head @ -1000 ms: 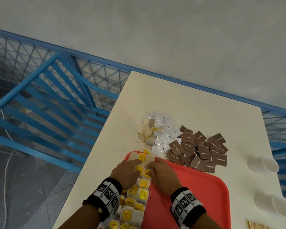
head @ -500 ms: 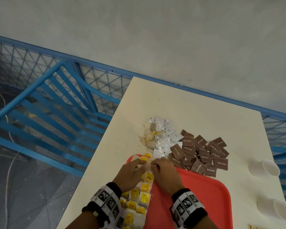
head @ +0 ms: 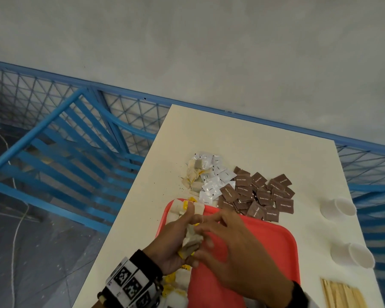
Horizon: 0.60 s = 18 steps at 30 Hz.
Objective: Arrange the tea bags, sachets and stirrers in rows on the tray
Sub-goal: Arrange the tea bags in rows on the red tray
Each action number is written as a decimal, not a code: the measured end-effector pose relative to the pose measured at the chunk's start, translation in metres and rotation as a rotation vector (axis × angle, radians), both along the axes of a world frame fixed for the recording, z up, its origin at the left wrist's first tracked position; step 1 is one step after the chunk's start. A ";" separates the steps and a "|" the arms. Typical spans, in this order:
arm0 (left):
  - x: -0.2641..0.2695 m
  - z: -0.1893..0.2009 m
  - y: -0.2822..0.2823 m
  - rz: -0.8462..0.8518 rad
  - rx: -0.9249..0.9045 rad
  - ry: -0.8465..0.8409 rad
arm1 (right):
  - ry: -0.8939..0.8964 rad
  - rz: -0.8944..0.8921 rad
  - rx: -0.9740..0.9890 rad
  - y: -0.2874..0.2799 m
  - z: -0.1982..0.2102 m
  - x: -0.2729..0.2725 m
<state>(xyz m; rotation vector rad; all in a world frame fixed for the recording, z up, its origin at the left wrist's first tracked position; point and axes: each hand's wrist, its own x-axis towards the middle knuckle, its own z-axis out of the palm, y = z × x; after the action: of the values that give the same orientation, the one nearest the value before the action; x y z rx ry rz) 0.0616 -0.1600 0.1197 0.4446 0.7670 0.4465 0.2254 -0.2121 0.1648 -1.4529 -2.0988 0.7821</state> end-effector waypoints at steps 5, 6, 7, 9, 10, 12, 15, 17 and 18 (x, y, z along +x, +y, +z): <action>0.004 0.003 -0.010 -0.032 0.021 0.113 | -0.016 -0.014 0.012 -0.009 -0.002 -0.006; 0.004 0.008 -0.012 -0.045 0.038 0.128 | 0.031 -0.028 0.011 -0.010 0.001 -0.005; 0.003 0.013 -0.014 -0.066 0.059 0.136 | 0.088 -0.053 0.002 -0.010 0.006 -0.003; 0.002 0.018 -0.016 -0.092 0.093 0.150 | 0.253 -0.123 -0.103 -0.009 0.018 0.003; 0.002 0.019 -0.017 -0.075 0.087 0.152 | 0.350 -0.155 -0.196 -0.008 0.023 0.007; -0.001 0.019 -0.016 -0.008 0.059 0.128 | 0.506 -0.206 -0.354 -0.006 0.030 0.014; -0.003 0.027 -0.018 0.031 0.078 0.048 | 0.593 -0.257 -0.457 -0.004 0.037 0.020; -0.003 0.033 -0.021 0.020 0.221 0.089 | 0.603 -0.294 -0.479 -0.003 0.038 0.023; -0.003 0.035 -0.022 0.008 0.304 0.110 | 0.598 -0.303 -0.485 -0.002 0.037 0.024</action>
<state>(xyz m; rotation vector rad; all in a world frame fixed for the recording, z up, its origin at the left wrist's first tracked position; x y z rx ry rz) 0.0588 -0.1824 0.1550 0.7554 0.8099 0.5524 0.2497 -0.2143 0.2021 -1.4727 -1.2593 1.4490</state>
